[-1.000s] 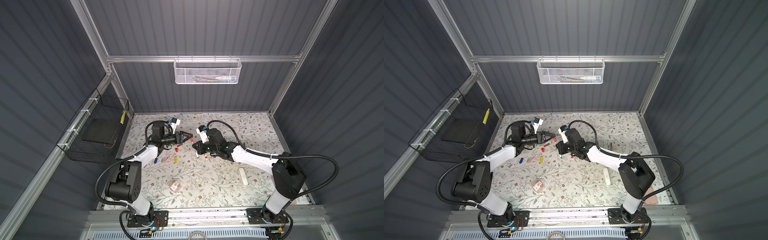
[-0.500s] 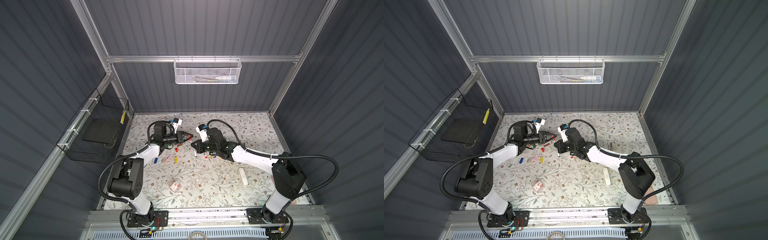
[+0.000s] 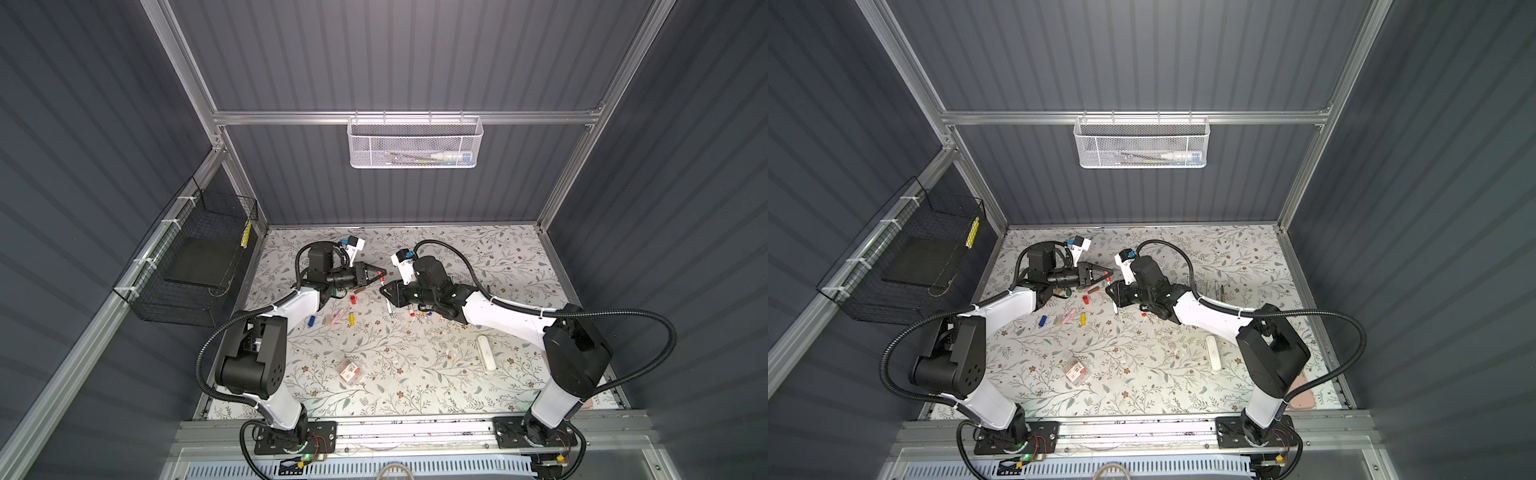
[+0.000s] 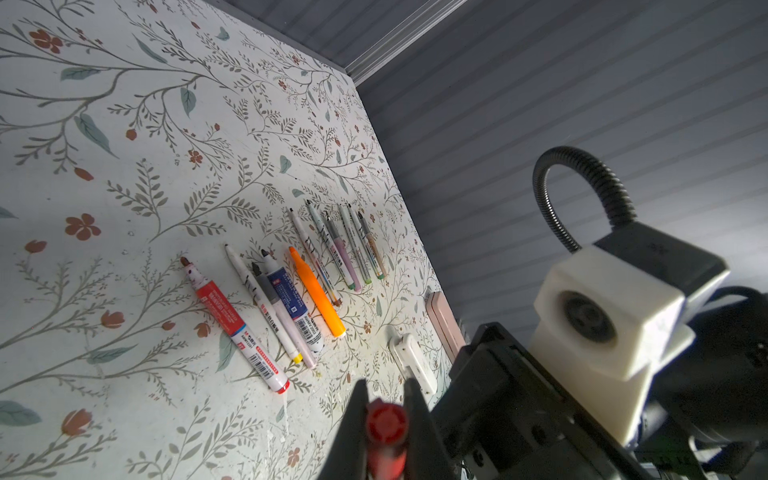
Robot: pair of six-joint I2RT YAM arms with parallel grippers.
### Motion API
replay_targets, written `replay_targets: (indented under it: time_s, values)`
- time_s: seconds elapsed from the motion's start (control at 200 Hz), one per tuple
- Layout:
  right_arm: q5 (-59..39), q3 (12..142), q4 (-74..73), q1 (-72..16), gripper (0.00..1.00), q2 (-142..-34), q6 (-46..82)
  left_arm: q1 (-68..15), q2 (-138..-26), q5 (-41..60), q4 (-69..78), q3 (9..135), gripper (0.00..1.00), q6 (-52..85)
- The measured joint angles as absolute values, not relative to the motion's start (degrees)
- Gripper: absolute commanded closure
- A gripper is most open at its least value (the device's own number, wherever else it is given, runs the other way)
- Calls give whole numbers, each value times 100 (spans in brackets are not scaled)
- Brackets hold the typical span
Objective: Open the pen caps
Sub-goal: 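Pull the left gripper away from the right, drawing off the red cap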
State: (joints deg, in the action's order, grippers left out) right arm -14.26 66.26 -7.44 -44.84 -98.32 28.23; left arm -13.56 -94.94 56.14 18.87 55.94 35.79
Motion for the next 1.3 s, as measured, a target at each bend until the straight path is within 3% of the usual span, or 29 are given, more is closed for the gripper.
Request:
replay_targets:
  time_s: [0.145,0.31,0.605,0.946,1.101,1.301]
  values:
    - [-1546,6630,-805,-4491,73,-10068,2858,-1352,-9494,5618,1892,5603,100,3583]
    - [-1688,6692,-819,-4530,100,-10248,2880,-1352,-9494,5572,1883,5610,100,3586]
    - [-1673,6204,-1479,-4606,100,-10022,3013,-1205,-9487,5804,1267,5957,100,3413]
    - [-1544,4602,-1481,-5004,100,-9588,3398,-303,-9743,5013,878,8713,100,2812]
    - [-1299,4670,-1315,-4982,100,-9373,3420,-397,-9675,4862,377,8584,100,2488]
    - [-1020,5634,-749,-4812,100,-9712,3400,-464,-9463,4335,-1568,7780,100,1415]
